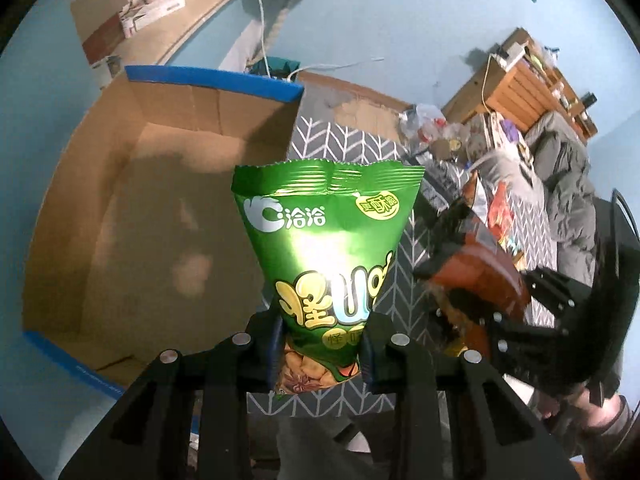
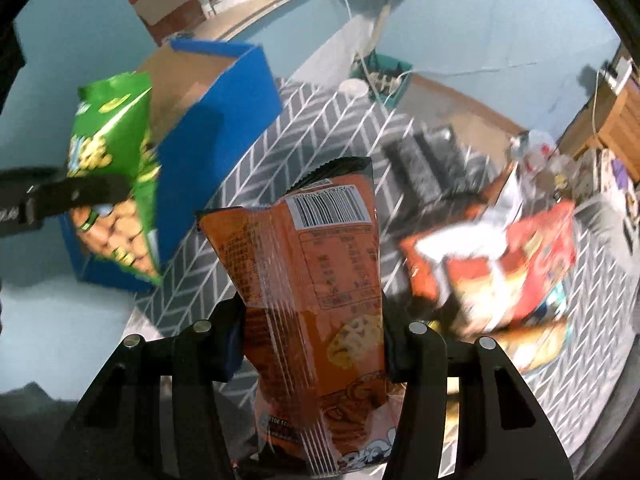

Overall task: Organize snacks
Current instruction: 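Carry the green bag with the left tool while the right tool carries the orange bag into the box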

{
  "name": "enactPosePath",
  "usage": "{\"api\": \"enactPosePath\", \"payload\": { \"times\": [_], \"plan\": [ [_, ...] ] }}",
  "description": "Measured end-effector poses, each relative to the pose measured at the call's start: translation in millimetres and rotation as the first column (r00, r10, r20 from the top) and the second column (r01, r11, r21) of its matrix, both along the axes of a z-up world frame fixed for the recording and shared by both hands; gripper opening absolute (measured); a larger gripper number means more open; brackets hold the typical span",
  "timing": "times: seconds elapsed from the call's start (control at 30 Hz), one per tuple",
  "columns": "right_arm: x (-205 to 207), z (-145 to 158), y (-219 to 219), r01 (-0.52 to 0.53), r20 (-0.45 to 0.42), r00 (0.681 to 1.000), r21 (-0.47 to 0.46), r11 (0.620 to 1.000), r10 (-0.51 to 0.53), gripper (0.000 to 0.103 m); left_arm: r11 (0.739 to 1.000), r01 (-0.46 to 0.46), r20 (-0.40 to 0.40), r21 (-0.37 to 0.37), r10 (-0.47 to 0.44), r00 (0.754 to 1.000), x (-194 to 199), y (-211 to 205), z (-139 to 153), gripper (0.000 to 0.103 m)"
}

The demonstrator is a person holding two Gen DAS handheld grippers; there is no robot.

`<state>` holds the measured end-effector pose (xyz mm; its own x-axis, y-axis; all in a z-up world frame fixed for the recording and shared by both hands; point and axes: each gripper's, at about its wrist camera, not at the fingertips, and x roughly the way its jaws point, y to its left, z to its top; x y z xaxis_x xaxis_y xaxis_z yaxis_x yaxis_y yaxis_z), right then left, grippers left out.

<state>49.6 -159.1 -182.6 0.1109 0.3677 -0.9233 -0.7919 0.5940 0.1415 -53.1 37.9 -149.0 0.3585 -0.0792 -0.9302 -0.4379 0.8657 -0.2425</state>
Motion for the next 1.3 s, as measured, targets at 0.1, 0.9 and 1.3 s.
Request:
{"api": "enactPosePath", "payload": {
  "times": [0.1,0.9,1.3],
  "plan": [
    [17,12,14,-0.004,0.035,0.999,0.005,1.0,0.004,0.051,1.0,-0.026,0.018,-0.005,0.026,0.999,1,6,7,0.031],
    [3,55,173,-0.306,0.098,0.949,0.06,0.95,0.299,0.051,0.959,-0.276,0.079,0.058,0.272,0.959,-41,98,37,0.031],
    [-12,51,232,-0.351,0.054,0.936,0.046,0.935,0.348,0.051,0.936,-0.338,0.025,0.095,0.337,0.941,-55,138,8,0.031]
  ]
}}
